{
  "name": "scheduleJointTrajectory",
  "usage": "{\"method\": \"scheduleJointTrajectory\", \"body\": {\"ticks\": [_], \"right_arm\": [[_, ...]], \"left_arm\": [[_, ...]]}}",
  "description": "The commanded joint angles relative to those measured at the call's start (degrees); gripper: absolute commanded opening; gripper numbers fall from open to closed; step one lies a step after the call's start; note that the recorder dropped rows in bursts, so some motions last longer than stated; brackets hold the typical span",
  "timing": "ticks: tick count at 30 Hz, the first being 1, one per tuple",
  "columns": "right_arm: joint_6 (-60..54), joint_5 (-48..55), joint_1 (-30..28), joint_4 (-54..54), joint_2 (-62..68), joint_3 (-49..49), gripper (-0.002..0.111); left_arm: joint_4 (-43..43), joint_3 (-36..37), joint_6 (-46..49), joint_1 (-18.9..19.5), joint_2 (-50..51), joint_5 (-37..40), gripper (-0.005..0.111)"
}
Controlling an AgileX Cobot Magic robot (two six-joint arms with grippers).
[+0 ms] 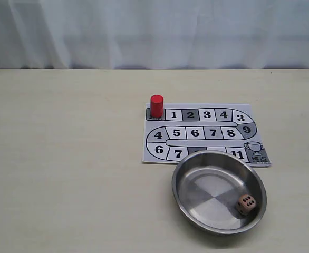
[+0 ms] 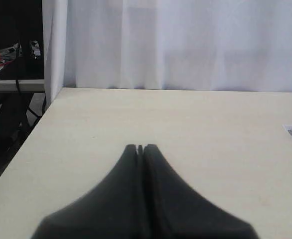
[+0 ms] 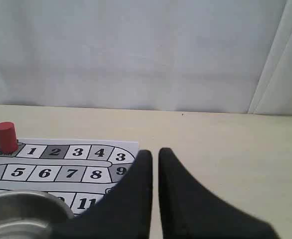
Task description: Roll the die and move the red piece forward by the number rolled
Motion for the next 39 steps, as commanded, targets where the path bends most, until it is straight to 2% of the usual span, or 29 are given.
{"method": "scheduleJointTrajectory", "body": {"ticks": [1, 11, 19, 22, 25, 28, 32, 39], "right_arm": [[-0.05, 0.10, -0.27, -0.18, -0.23, 0.18, 0.004], [-0.05, -1.61, -0.27, -0.18, -0.23, 0.18, 0.004], [0.78, -17.32, -0.27, 2.18, -0.23, 0.18, 0.004], [3.63, -17.24, -0.27, 7.01, -0.23, -2.28, 0.004], [3.63, -11.33, -0.12, 7.34, -0.23, -8.61, 0.004], [2.96, 4.23, -0.12, 7.34, 1.02, -20.67, 0.004], [-1.67, 17.92, -0.12, 7.34, 10.43, -34.91, 0.004], [-1.56, 26.50, -0.12, 7.34, 28.12, -48.44, 0.004]], "left_arm": [[-0.21, 0.11, -0.16, -0.54, -0.02, -0.75, 0.000], [-0.21, 0.11, -0.16, -0.54, -0.02, -0.75, 0.000], [-0.21, 0.11, -0.16, -0.54, -0.02, -0.75, 0.000], [-0.21, 0.11, -0.16, -0.54, -0.02, -0.75, 0.000], [-0.21, 0.11, -0.16, -0.54, -0.02, -0.75, 0.000], [-0.21, 0.11, -0.16, -0.54, -0.02, -0.75, 0.000], [-0.21, 0.11, -0.16, -0.54, -0.02, -0.75, 0.000], [-0.21, 0.11, -0.16, -0.54, -0.02, -0.75, 0.000]]}}
